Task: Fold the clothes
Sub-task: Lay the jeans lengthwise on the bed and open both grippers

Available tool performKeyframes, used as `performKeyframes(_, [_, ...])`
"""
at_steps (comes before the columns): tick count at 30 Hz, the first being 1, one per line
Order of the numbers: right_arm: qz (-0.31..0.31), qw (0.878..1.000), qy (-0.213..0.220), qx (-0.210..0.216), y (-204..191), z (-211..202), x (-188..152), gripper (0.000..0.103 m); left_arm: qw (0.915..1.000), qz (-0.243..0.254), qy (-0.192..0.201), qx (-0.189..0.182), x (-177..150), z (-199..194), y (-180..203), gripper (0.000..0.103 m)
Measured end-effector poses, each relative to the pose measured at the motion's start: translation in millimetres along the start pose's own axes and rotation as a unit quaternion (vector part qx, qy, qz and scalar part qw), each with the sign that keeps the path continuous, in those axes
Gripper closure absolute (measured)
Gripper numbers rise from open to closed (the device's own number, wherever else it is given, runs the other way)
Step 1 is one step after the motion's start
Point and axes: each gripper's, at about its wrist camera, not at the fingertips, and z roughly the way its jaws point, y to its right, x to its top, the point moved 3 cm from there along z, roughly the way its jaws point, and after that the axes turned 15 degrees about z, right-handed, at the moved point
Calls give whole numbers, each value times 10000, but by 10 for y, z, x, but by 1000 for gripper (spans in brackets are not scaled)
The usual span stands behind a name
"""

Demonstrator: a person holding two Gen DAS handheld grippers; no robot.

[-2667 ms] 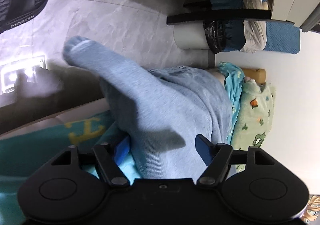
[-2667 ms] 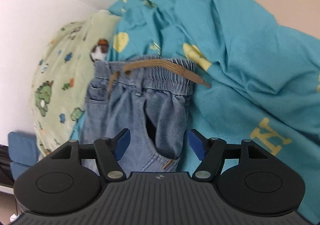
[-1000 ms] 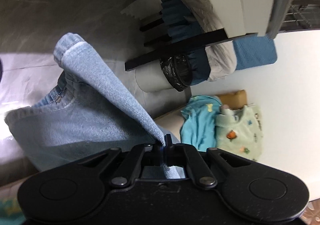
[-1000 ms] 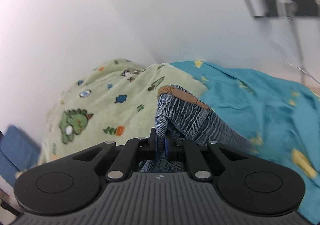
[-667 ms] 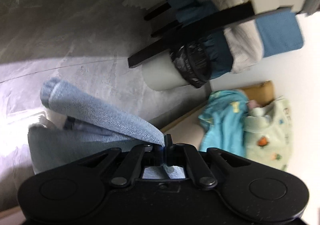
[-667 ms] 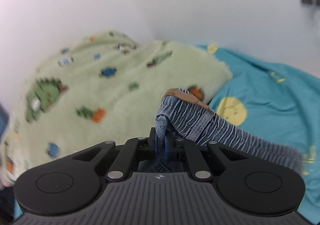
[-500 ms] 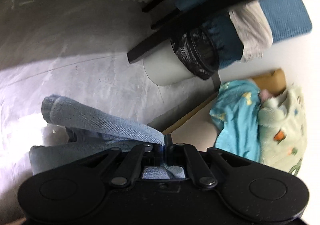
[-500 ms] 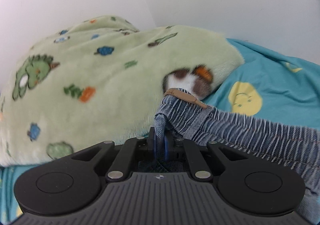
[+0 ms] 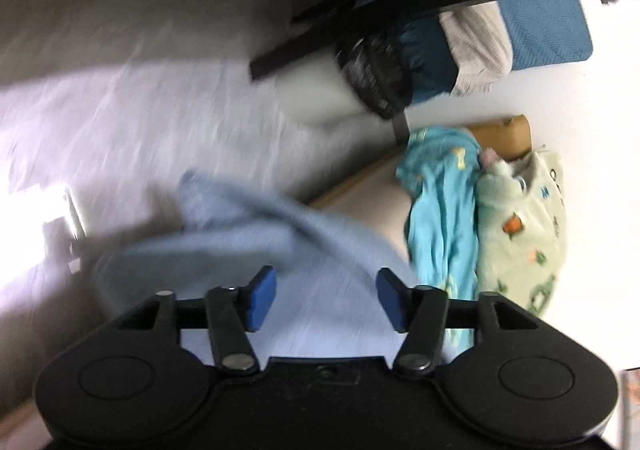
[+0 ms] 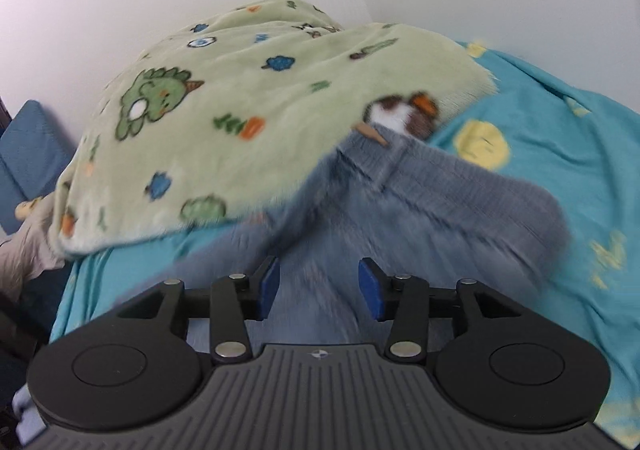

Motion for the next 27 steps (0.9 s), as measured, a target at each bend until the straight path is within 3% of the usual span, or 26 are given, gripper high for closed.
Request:
performKeyframes(4, [12, 9996, -275, -100, 136, -527, -288, 54, 9972, -578, -410, -257, -330, -215, -327, 43])
performKeyframes(8, [320, 9979, -468, -297, 236, -807, -496, 54, 9876, -1350, -736, -319, -594, -120, -637, 43])
performKeyframes(13, [545, 9958, -631, -385, 234, -973, -668, 54, 9775, -1952, -357, -716, -604, 90, -787, 39])
performKeyframes(20, [780, 9928, -727, -555, 306, -910, -789, 52, 9735, -2129, -235, -803, -442, 514, -808, 27])
performKeyframes(23, [876, 9907, -850, -601, 308, -790, -845, 52, 9726, -2167, -230, -812, -366, 709, -881, 26])
performKeyframes(25, [868, 9904, -909, -579, 264, -707, -865, 52, 9730, -2177, -171, -749, -315, 806, -939, 36])
performKeyframes(27, [858, 9904, -933, -559, 228, -642, -873, 52, 9733, -2194, -87, -664, -269, 875, -994, 61])
